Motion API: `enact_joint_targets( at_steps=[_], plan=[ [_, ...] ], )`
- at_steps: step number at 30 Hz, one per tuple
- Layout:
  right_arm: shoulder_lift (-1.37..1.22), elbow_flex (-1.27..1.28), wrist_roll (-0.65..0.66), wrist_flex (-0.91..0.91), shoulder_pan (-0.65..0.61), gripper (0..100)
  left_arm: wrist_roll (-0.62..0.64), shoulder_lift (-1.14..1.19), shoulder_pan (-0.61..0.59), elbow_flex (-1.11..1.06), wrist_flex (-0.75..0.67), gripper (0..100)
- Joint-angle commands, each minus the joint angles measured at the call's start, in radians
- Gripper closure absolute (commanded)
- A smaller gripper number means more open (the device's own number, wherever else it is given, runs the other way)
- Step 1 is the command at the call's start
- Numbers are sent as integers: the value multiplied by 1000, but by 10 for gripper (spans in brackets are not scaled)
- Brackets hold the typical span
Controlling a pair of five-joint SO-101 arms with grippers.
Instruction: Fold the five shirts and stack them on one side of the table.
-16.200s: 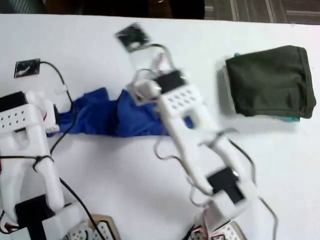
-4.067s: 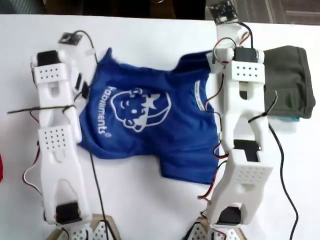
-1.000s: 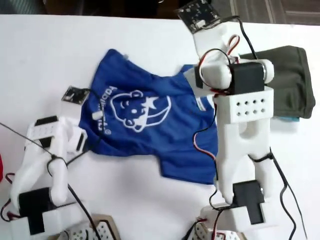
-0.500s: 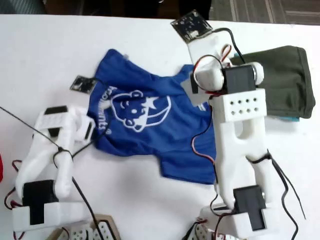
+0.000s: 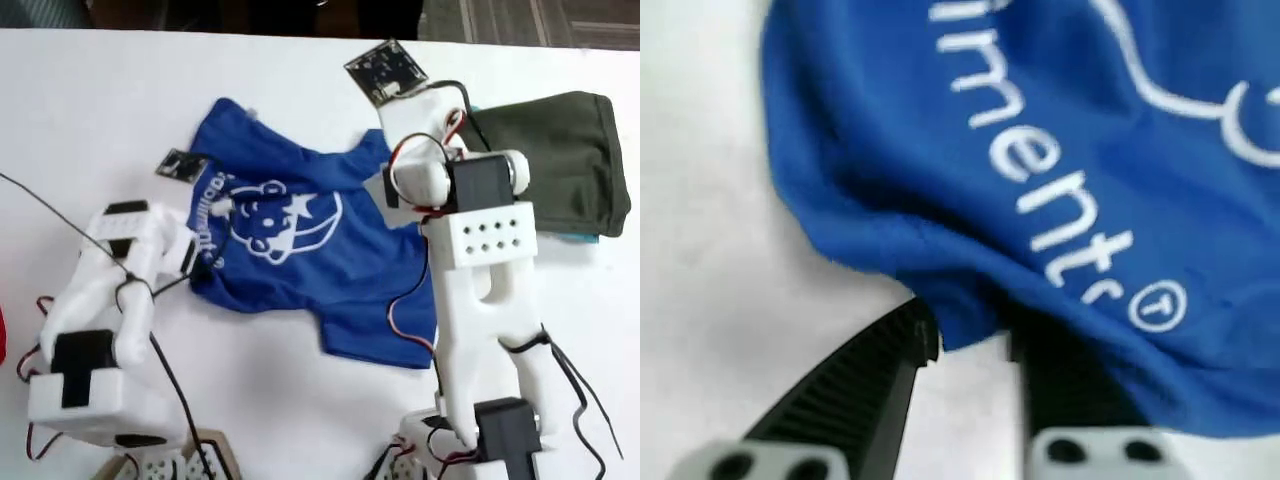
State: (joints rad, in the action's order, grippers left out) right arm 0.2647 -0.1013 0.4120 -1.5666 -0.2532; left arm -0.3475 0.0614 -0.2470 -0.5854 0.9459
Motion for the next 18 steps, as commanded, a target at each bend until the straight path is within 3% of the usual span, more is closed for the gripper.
enact_joint_targets(
  at_steps=[1,11,18],
  plan=[
    [47,25,-8,19,-7,822,29,-14,-3,76,51,966],
    [48,71,-9,25,-7,875,2,-377,-20,117,341,972],
    [50,72,-3,2,-36,839,-132,-488,-204,116,387,969]
  ],
)
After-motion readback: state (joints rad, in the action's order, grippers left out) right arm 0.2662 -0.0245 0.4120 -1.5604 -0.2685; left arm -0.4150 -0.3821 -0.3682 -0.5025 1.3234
